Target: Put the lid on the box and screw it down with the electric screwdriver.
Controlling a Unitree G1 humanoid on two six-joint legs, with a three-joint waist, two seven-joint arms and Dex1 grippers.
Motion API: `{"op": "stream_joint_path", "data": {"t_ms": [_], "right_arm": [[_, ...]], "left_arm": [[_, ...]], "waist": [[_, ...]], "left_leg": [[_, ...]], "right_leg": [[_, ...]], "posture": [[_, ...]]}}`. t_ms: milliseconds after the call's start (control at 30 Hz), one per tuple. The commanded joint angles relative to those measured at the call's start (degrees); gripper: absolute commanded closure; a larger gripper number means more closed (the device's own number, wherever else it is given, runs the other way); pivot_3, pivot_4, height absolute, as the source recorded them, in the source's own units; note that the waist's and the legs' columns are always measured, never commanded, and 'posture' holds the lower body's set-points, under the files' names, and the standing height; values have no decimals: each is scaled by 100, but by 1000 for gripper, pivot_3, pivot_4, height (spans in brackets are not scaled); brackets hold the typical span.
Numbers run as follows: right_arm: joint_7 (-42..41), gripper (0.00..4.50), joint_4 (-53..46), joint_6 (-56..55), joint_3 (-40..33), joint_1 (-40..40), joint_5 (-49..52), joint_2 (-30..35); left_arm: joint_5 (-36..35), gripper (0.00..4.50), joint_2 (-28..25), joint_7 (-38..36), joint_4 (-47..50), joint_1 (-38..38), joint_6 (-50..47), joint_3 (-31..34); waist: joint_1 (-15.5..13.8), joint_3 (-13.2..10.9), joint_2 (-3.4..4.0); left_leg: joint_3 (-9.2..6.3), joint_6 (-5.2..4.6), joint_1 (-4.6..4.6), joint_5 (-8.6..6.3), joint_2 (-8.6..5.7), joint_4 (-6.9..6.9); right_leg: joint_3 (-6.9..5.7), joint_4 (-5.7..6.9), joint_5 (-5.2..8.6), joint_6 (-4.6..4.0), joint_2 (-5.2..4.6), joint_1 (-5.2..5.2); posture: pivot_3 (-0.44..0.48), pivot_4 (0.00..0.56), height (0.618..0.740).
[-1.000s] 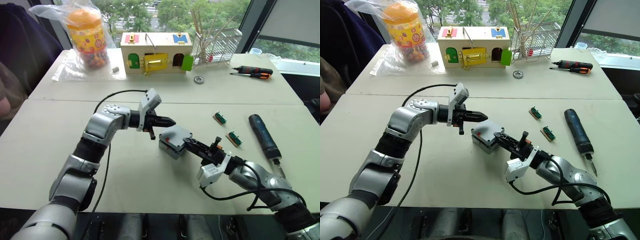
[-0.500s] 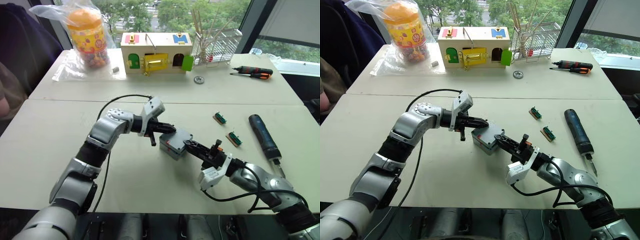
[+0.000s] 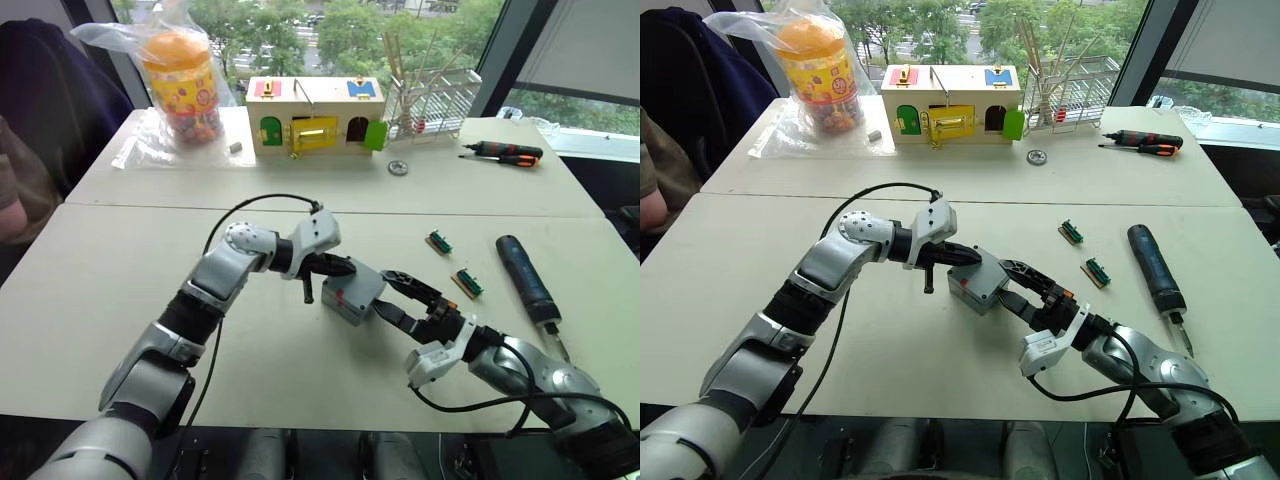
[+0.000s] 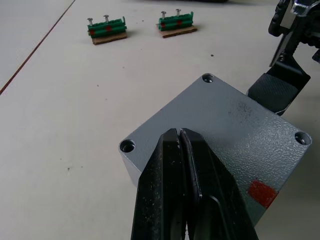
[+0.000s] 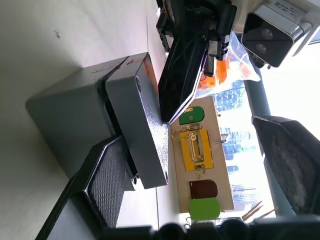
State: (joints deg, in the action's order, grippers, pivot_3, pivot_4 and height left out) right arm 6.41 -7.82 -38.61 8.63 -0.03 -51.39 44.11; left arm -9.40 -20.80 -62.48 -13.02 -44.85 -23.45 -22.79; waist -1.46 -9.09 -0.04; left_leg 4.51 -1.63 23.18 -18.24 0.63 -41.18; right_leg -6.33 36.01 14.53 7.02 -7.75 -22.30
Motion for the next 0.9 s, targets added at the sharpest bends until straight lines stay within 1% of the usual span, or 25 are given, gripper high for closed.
{"op": "stream_joint_path", "data": {"t_ms": [33, 167, 233, 267, 333, 367, 400, 467, 500, 567, 633, 667, 700, 767, 833, 867, 900], "right_arm": [[-24, 282, -322, -129, -181, 391, 49, 204], [30, 282, -568, -129, -379, 629, 106, 242], [41, 282, -677, -113, -509, 670, 233, 215], [22, 282, -716, -80, -596, 674, 353, 183], [-97, 282, -810, 187, -889, 611, 971, -8], [-224, 282, -888, 494, -1056, 509, 1465, -193], [-407, 282, -1012, 1030, -1235, 306, 2128, -496], [-606, 282, -1300, 2392, -1601, -301, 3373, -1261], [-643, 282, -1403, 3042, -1771, -623, 3862, -1616], [-680, 282, -1549, 4072, -1994, -1182, 4531, -2159], [-607, 795, -1608, 4851, -2102, -1638, 5092, -2666], [-567, 978, -1631, 5161, -2126, -1827, 5329, -2892], [-548, 1295, -1658, 5395, -2142, -1955, 5477, -3043], [-532, 2085, -1696, 5739, -2117, -2167, 5684, -3266], [-512, 3100, -1757, 6065, -2170, -2280, 5948, -3443], [-479, 3529, -1790, 6258, -2254, -2289, 6115, -3530], [-473, 4083, -1803, 6446, -2341, -2258, 6260, -3571]], "left_arm": [[370, 4500, -15, 9, -406, 196, -39, -302], [476, 4500, 27, 26, -589, 187, 150, -309], [384, 4500, 114, 78, -634, 193, 144, -174], [240, 4500, 190, 148, -627, 173, 79, 12], [-325, 4500, 400, 342, -561, 51, -304, 693], [-652, 4500, 465, 430, -480, -25, -554, 1079], [-968, 4500, 516, 606, -417, -132, -831, 1503], [-1492, 4500, 564, 1056, -316, -340, -1401, 2262], [-1647, 4500, 574, 1303, -268, -406, -1574, 2553], [-1836, 4500, 577, 1725, -136, -453, -1764, 2950], [-1959, 4500, 579, 2081, 149, -400, -1892, 3208], [-2005, 4500, 614, 2288, 313, -350, -1887, 3339], [-2031, 4500, 644, 2446, 451, -306, -1878, 3423], [-2030, 4500, 661, 2725, 747, -186, -1812, 3523], [-2004, 4500, 649, 2926, 1068, -35, -1798, 3521], [-1945, 4500, 693, 3085, 1232, 71, -1654, 3541], [-1883, 4500, 674, 3170, 1372, 180, -1595, 3495]], "waist": [[-53, 1, 0], [-57, 7, 7], [-61, 14, 14], [-71, 17, 16], [-78, 16, 15], [-66, 15, 13], [-55, 14, 13], [-10, 8, 12], [12, 7, 12], [52, 8, 15], [69, 8, 14], [66, 8, 15], [69, 8, 15], [65, 7, 17], [82, 6, 18], [80, 6, 18], [79, 6, 18]], "left_leg": [[0, 0, 0, 0, 0, 0], [6, 0, -6, 0, 3, -3], [9, 0, -15, 0, 3, -2], [9, 0, -15, 0, 4, -3], [8, 0, -14, 0, 4, -4], [7, 0, -12, 0, 4, -4], [6, 0, -3, 0, 6, -4], [5, 0, 18, 2, 11, -6], [4, 1, 23, 2, 14, -6], [-2, 2, 25, 2, 14, -4], [-11, 1, 24, 2, 9, 8], [-11, 1, 24, 1, 8, 15], [-11, 1, 25, 1, 4, 18], [-9, 1, 26, 1, 3, 19], [-6, 0, 26, 1, 1, 17], [-5, 1, 26, 1, 2, 17], [-6, 1, 26, 1, 2, 17]], "right_leg": [[0, 0, 0, 0, 0, 0], [8, 0, 1, 0, 2, -3], [14, 2, 3, -3, 2, -2], [15, 2, 3, -3, 2, -2], [15, 2, 4, -3, 2, -2], [15, 2, 4, -3, 2, -3], [15, 2, 4, -3, 3, -14], [15, 7, 3, -4, 6, -39], [13, 8, 2, -5, 8, -43], [8, 10, 2, -5, 8, -42], [-2, 8, 2, -5, 5, -34], [-3, 4, 2, -5, 5, -34], [-3, 4, 2, -5, 2, -35], [-2, 5, 1, -5, 2, -37], [0, 7, 1, -5, 2, -39], [3, 9, 1, -5, 2, -41], [3, 10, 1, -5, 3, -42]], "posture": [[0, 150, 706], [0, 150, 706], [0, 150, 706], [0, 150, 706], [0, 150, 706], [0, 150, 706], [0, 150, 706], [0, 150, 706], [0, 150, 706], [0, 150, 706], [0, 150, 706], [0, 150, 706], [0, 150, 706], [0, 150, 706], [0, 150, 706], [0, 150, 706], [0, 150, 706]]}}
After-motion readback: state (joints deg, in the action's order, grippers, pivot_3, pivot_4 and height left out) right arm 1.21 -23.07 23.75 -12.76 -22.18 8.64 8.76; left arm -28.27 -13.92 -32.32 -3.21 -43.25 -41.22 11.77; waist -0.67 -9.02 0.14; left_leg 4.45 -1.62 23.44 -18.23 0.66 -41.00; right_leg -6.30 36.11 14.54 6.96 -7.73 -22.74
